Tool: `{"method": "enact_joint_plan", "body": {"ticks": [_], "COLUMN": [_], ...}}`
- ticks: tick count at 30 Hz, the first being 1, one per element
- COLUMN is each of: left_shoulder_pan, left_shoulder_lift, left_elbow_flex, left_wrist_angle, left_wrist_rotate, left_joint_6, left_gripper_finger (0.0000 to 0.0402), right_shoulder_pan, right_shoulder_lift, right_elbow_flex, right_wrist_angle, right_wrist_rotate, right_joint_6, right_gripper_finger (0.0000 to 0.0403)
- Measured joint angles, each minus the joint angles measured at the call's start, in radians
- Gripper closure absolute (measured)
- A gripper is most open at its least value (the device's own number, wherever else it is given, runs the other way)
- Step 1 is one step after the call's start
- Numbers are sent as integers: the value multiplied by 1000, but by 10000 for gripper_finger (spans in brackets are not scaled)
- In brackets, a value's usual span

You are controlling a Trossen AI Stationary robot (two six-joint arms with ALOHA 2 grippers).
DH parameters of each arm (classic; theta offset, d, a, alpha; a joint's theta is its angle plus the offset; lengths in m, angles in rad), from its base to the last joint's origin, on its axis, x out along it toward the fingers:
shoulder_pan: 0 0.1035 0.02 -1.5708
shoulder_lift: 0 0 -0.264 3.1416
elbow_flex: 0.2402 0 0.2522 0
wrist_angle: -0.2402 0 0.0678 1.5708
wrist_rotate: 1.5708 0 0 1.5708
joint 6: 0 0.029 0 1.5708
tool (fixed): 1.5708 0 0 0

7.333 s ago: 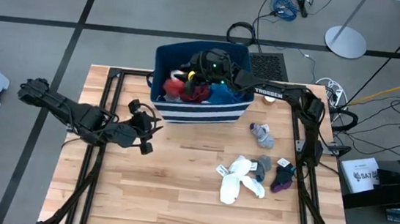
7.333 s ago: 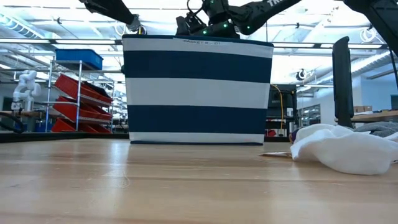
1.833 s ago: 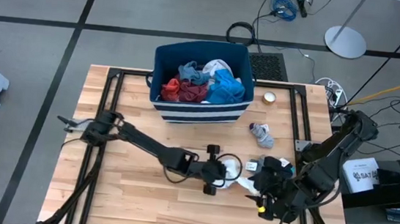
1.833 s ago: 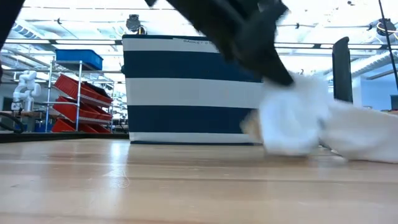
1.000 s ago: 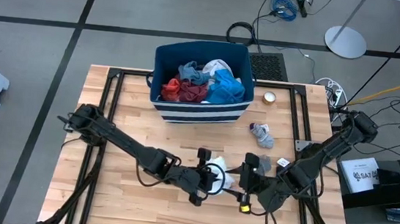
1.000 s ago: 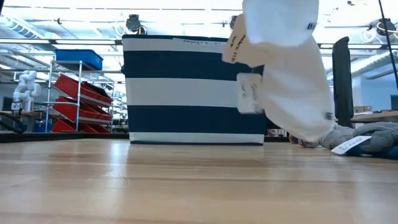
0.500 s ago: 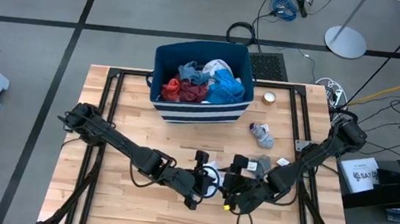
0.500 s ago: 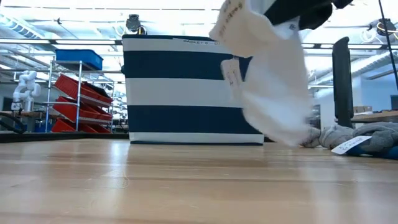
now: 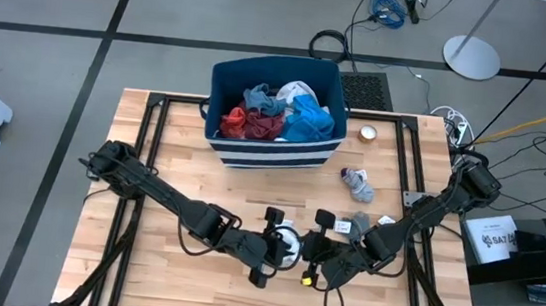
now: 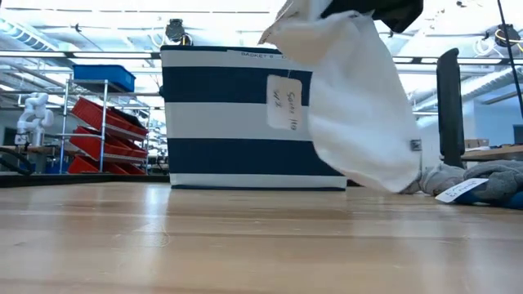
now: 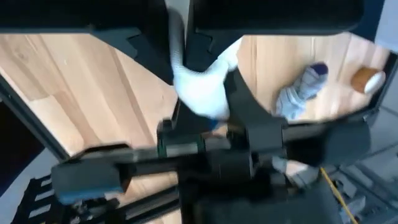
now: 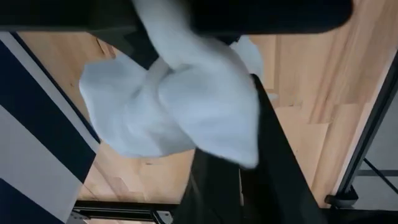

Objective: Sort clothes
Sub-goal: Put the white socks into the blue laundry organizer

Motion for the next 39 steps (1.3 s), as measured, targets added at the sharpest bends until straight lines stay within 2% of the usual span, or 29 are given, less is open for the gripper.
{"method": "enact_joint_plan", "body": {"ticks": [5, 7, 9, 11, 13, 16, 20, 24, 27, 31, 34, 39], "left_shoulder_pan": [-9, -17, -35, -51, -67, -74, -27, 41, 82, 125, 149, 164], "left_shoulder_lift": [-8, -30, -78, -136, -190, -268, -390, -521, -621, -743, -825, -926], "left_elbow_flex": [0, 0, 0, 1, 0, -55, -196, -389, -554, -742, -816, -848], "left_wrist_angle": [-39, -68, -128, -190, -287, -390, -431, -371, -235, -7, 107, 180], "left_wrist_rotate": [-42, -95, -191, -287, -336, -337, -324, -294, -256, -186, -132, -67], "left_joint_6": [-36, -36, -31, -59, -97, -118, -152, -210, -212, -195, -163, -160], "left_gripper_finger": [304, 279, 263, 256, 255, 254, 254, 254, 254, 254, 254, 254], "right_shoulder_pan": [0, 1, 1, 1, -3, -26, -65, -111, -157, -241, -315, -465], "right_shoulder_lift": [0, -1, -3, -3, -3, -5, -8, -8, -8, -9, -9, -9], "right_elbow_flex": [0, 0, 2, 14, 28, 60, 137, 250, 345, 465, 564, 752], "right_wrist_angle": [-9, -27, -55, -114, -179, -271, -392, -503, -573, -610, -644, -673], "right_wrist_rotate": [0, 0, -1, -1, 0, 1, -4, -6, -19, -140, -192, -243], "right_joint_6": [11, 12, 22, 36, 51, 58, 26, -60, -147, -287, -408, -587], "right_gripper_finger": [394, 397, 397, 397, 399, 400, 401, 401, 402, 402, 402, 402]}}
